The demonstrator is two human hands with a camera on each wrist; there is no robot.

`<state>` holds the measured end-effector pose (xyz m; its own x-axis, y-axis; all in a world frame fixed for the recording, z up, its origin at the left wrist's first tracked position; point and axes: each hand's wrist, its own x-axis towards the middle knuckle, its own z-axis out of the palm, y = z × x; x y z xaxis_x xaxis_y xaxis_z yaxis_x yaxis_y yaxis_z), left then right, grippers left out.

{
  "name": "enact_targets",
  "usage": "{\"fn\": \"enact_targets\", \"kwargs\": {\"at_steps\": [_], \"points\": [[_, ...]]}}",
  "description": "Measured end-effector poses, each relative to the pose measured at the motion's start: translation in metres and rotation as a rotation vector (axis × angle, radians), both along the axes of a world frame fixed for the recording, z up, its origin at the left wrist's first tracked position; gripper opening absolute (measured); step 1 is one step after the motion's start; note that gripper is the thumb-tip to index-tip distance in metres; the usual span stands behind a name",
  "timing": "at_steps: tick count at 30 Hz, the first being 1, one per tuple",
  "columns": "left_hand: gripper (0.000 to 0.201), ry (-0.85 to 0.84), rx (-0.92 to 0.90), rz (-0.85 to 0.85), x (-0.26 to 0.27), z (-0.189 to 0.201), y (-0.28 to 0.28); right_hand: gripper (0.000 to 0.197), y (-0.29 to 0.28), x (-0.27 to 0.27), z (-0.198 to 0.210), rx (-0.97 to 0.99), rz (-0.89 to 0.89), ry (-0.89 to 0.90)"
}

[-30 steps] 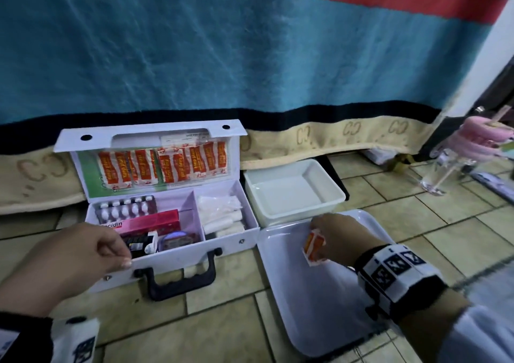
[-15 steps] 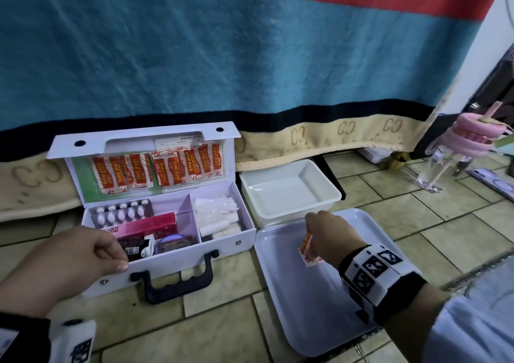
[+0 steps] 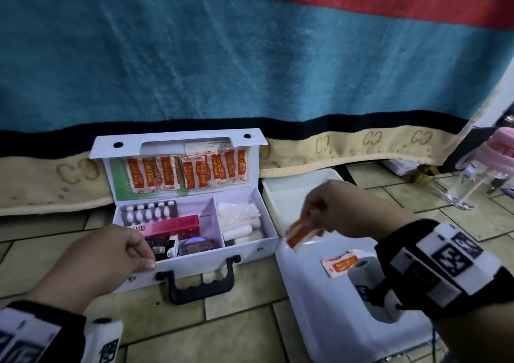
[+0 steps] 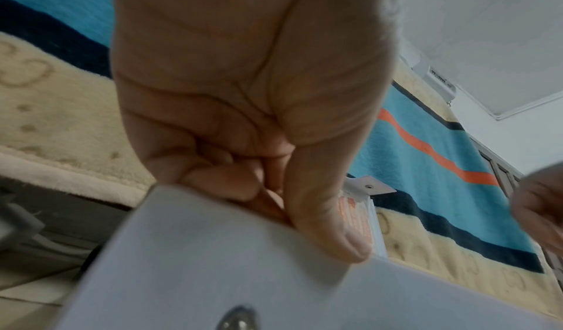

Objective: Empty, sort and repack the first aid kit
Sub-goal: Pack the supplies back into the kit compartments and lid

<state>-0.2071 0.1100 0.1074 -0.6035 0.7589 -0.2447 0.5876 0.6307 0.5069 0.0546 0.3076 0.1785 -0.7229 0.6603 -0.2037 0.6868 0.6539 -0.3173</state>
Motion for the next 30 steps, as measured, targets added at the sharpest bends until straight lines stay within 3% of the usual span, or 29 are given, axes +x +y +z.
{"fn": "enact_targets", "kwargs": {"at_steps": [3,9,12,14,16,21,27,30], "points": [[0.02,0.003,-0.009,-0.007,0.002,0.003,0.0,0.011,-0.008,-0.038,0.003,-0.018,0.124,0.159],[0.017,0.029,-0.007,-0.017,0.005,0.006,-0.001,0.009,0.012,-0.097,-0.024,-0.01,0.132,0.182],[0.019,0.008,0.006,-0.015,0.004,0.005,-0.002,0.022,0.024,-0.113,-0.016,-0.014,0.024,0.466],[0.018,0.003,0.001,-0.013,0.003,0.004,-0.002,0.016,0.03,-0.123,-0.006,0.003,-0.026,0.716],[0.017,0.002,-0.006,-0.016,0.001,0.004,-0.002,0.015,0.036,-0.132,0.0,0.004,-0.046,0.815],[0.02,0.002,-0.015,-0.041,-0.001,0.005,-0.003,0.009,0.043,-0.144,0.001,0.222,0.034,0.644],[0.02,-0.022,-0.024,-0.063,-0.004,0.002,-0.001,0.019,0.044,-0.146,0.006,0.357,0.211,0.388],[0.022,-0.026,-0.024,-0.067,-0.004,0.001,-0.002,0.021,0.043,-0.148,0.009,0.383,0.188,0.33]]}}
